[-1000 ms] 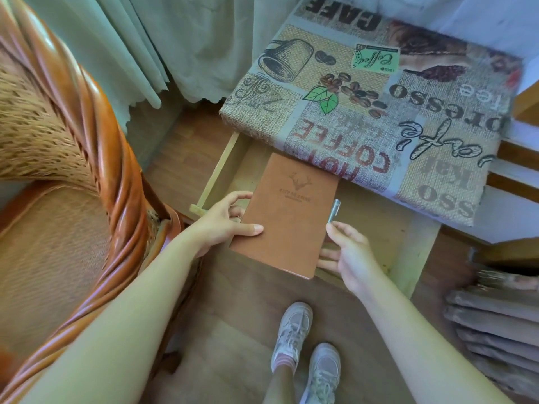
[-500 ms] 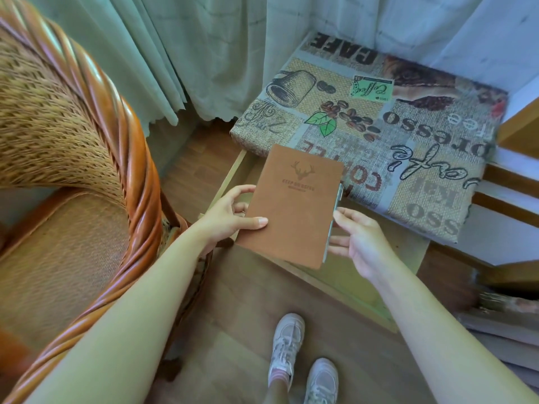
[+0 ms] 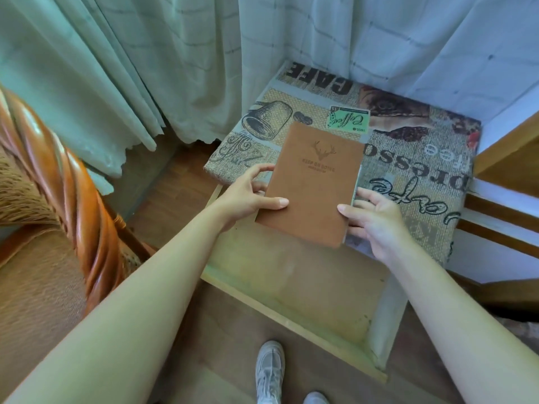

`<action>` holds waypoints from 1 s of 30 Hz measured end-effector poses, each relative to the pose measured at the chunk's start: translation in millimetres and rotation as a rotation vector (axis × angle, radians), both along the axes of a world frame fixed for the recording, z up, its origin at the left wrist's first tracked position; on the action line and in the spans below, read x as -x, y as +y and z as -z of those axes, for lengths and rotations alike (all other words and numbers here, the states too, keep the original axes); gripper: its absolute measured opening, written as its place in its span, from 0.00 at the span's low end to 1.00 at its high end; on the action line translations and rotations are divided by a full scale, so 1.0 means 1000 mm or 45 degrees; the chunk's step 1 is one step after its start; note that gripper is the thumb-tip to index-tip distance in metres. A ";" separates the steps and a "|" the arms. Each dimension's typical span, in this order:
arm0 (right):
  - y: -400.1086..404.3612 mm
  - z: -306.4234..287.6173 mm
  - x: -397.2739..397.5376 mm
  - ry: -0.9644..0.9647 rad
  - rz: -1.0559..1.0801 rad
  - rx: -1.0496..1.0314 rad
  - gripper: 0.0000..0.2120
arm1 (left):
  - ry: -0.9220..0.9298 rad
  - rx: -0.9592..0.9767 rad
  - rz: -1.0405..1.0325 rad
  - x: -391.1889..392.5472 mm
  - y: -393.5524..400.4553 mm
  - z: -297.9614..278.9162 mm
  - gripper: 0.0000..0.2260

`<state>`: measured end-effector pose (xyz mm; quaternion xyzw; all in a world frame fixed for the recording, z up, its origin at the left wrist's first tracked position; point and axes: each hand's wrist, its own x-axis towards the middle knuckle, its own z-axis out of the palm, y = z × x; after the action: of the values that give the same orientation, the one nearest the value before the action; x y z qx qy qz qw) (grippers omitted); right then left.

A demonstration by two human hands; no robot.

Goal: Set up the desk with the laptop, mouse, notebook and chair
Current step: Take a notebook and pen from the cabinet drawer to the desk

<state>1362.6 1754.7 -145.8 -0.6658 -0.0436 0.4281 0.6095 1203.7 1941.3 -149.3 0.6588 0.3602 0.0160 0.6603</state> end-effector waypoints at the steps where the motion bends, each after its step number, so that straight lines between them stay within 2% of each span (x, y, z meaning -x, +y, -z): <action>1: 0.004 0.002 -0.006 -0.023 0.018 0.005 0.26 | 0.002 -0.017 0.025 -0.009 0.005 0.001 0.33; 6: 0.024 0.020 -0.035 -0.218 0.089 0.122 0.33 | -0.010 -0.188 0.149 -0.055 0.028 0.012 0.34; 15: 0.044 0.045 -0.051 -0.553 0.121 0.289 0.35 | 0.080 -0.727 0.301 -0.090 0.046 0.050 0.36; 19: 0.043 0.056 -0.047 -0.962 0.012 0.603 0.31 | 0.231 -1.127 0.433 -0.096 0.034 0.056 0.42; 22: 0.042 0.060 -0.038 -1.165 -0.044 0.672 0.29 | 0.245 -1.387 0.522 -0.092 0.025 0.067 0.37; 27: 0.038 0.069 -0.014 -1.359 -0.406 0.966 0.34 | 0.250 -1.477 0.548 -0.091 0.021 0.073 0.35; 30: 0.036 0.074 -0.009 -1.384 -0.492 1.048 0.34 | 0.270 -1.524 0.550 -0.092 0.020 0.074 0.34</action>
<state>1371.6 1791.0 -219.4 -0.9419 -0.2935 0.1174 0.1136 1295.3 1961.5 -222.9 0.9689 0.2115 0.0158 0.1277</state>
